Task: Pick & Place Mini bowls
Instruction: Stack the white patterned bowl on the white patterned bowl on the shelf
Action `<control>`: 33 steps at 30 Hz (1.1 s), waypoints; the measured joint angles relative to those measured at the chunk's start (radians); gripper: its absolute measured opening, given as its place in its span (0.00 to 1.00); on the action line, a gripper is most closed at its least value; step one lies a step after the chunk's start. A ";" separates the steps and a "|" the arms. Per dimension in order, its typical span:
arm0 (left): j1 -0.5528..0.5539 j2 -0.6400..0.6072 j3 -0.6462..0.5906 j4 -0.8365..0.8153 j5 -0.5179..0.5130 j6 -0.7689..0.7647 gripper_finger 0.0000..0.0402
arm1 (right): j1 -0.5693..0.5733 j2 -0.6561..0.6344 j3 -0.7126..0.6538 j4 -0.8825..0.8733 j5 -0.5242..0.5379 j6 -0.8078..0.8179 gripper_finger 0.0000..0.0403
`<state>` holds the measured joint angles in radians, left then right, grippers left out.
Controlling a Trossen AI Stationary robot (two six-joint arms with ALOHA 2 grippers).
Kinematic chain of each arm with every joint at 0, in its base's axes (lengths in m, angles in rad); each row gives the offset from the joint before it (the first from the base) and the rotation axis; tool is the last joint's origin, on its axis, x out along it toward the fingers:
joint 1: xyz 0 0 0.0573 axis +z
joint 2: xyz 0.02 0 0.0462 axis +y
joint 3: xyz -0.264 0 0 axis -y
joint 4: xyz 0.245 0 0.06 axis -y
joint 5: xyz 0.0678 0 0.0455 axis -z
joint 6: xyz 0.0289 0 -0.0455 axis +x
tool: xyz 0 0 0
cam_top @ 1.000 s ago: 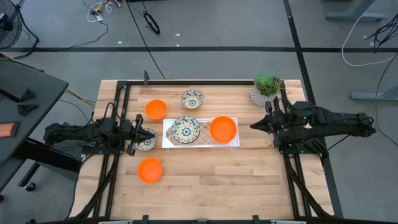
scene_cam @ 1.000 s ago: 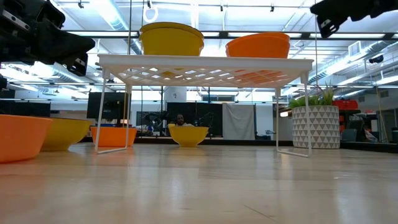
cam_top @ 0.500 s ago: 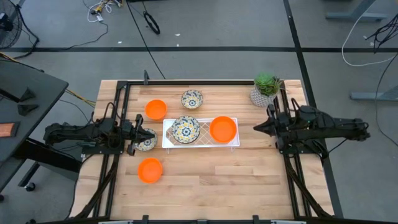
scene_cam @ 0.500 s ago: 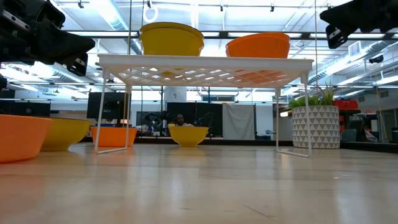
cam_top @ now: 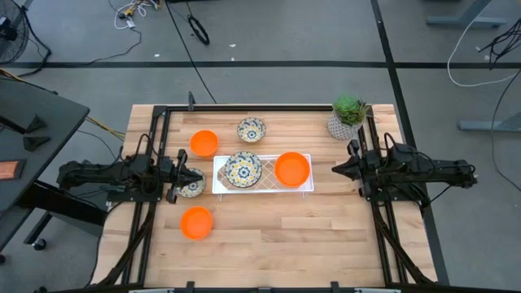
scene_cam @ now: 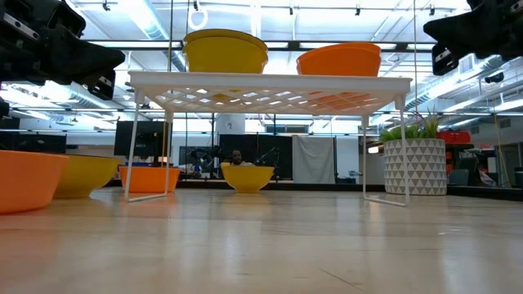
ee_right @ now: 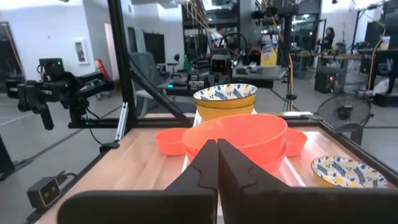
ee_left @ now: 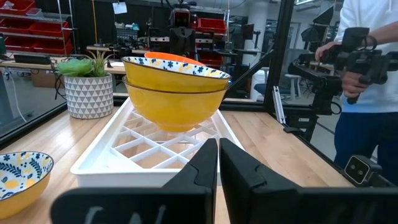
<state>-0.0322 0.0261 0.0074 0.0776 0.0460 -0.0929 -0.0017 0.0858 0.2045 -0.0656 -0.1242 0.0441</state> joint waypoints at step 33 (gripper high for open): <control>0.000 0.000 0.000 0.000 0.000 0.000 0.06 | 0.000 -0.086 -0.165 0.106 -0.048 -0.005 0.00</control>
<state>-0.0321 0.0261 0.0074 0.0776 0.0461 -0.0929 -0.0021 -0.0002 0.0396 0.0401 -0.1726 0.0386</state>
